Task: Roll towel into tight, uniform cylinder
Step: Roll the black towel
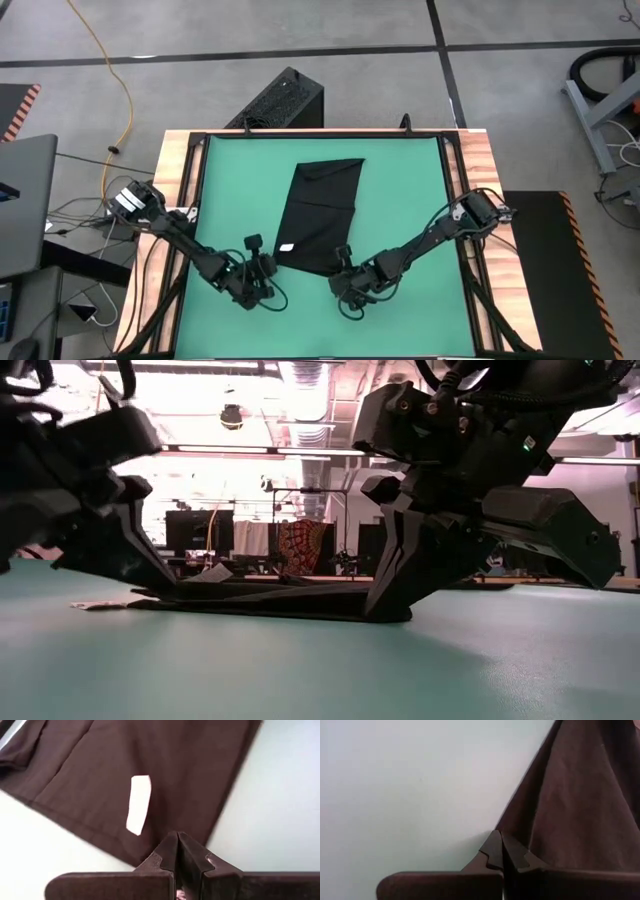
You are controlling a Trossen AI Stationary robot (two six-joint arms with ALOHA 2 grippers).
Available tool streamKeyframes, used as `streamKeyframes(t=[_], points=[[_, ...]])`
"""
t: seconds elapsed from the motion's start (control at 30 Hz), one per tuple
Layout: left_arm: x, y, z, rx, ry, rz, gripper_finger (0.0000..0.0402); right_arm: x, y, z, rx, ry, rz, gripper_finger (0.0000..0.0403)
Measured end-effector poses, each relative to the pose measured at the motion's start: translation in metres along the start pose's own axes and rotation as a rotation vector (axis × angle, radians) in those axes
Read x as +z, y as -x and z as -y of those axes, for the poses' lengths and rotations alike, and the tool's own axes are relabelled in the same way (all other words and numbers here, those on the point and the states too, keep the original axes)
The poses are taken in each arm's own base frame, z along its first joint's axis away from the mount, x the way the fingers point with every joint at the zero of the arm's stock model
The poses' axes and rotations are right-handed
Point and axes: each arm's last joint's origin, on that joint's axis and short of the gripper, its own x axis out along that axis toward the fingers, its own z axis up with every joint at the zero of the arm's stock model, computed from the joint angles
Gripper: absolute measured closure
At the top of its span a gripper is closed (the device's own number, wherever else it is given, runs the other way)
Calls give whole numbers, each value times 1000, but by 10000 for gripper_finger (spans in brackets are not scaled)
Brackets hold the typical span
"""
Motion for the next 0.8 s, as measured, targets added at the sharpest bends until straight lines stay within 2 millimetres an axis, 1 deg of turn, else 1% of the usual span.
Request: streamKeyframes(t=[0.13, 0.27, 0.37, 0.47, 0.53, 0.6, 0.7, 0.8], points=[[-7, -4, -6, 17, 23, -15, 402, 0, 0, 0, 6, 0, 0, 398], [-9, -5, -7, -5, 29, -38, 401, 0, 1, -2, 9, 5, 2, 397], [-9, -5, -7, -15, 28, -44, 401, 1, 3, -5, 9, 10, 11, 386], [-9, -5, -7, -20, 29, -48, 401, 3, 9, -7, 26, 18, 22, 368], [-9, -5, -7, -20, 28, -50, 401, 5, 17, -6, 42, 20, 28, 355], [-10, -5, -7, -19, 27, -50, 401, 8, 29, -3, 43, 24, 44, 346], [-10, -5, -7, -17, 36, -52, 401, 12, 53, 2, 45, 27, 59, 338], [-10, -5, -7, -17, 38, -53, 401, 19, 74, 8, 32, 35, 120, 338]])
